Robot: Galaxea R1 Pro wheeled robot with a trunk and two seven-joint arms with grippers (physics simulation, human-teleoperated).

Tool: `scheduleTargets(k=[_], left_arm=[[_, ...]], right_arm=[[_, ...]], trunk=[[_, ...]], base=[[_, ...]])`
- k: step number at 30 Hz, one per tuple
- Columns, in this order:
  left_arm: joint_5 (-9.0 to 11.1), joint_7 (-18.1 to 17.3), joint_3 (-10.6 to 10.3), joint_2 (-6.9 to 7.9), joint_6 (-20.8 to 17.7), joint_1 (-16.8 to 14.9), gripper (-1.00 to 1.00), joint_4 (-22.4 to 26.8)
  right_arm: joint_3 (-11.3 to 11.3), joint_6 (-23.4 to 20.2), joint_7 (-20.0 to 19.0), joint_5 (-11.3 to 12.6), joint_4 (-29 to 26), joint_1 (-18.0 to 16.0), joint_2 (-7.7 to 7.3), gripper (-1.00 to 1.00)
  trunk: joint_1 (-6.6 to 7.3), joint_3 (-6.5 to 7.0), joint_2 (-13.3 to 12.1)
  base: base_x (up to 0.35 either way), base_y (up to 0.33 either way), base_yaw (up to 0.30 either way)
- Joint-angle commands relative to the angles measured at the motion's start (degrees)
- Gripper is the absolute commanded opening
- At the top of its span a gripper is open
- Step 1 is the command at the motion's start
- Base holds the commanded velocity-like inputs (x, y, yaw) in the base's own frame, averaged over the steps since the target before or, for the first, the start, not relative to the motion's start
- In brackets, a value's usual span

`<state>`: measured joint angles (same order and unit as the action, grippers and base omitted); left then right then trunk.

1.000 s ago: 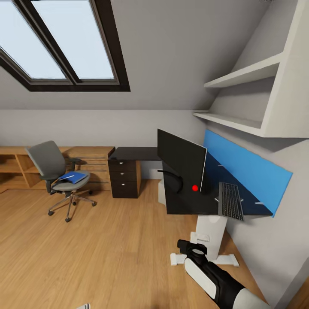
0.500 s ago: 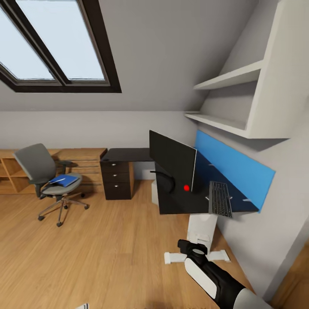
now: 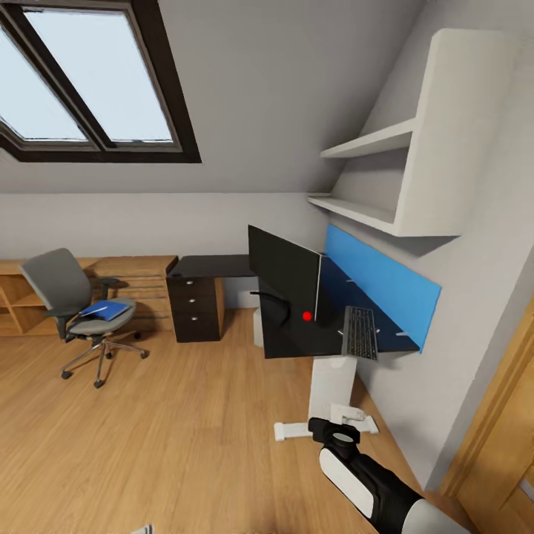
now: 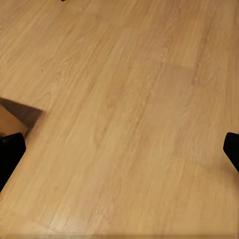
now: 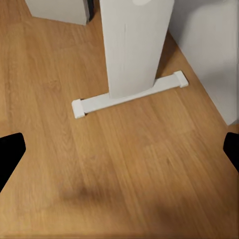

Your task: In the bedroom, organize the workspace by keeping the computer under the desk, ensuring the monitor is on the desk, placing the keyboard on the desk next to the monitor, placing the mouse on the desk next to the keyboard, moving the folder from the swivel chair onto the desk next to the mouse, stacking the notebook on top of the folder with the pen on top of the notebook, and positioning the swivel chair next to the desk.

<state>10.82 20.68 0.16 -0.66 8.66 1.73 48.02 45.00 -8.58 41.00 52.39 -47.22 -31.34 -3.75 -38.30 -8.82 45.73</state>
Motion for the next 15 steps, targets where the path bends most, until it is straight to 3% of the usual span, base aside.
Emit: scheduleTargets(k=[1,9,15], left_arm=[[0.6,-0.1,0.0,-0.03,0.2,0.0,1.0,0.0],[1.5,-0.5,-0.1,0.03,-1.8,-0.4,1.0,0.1],[4.2,-0.5,-0.1,0.14,-7.8,-4.9,1.0,0.7]], right_arm=[[0.2,-0.3,0.4,0.1,-0.1,-0.1,-0.09,1.0],[-0.3,0.0,0.3,0.0,-0.6,-0.1,-0.31,1.0],[-1.3,0.0,0.3,-0.1,-1.5,-0.3,-0.43,1.0]], trunk=[[0.22,0.11,-0.4],[1.98,1.54,-3.6],[3.29,2.62,-6.0]], base=[[-0.045,-0.015,-0.001],[-0.009,-0.003,0.0],[-0.001,0.0,0.0]])
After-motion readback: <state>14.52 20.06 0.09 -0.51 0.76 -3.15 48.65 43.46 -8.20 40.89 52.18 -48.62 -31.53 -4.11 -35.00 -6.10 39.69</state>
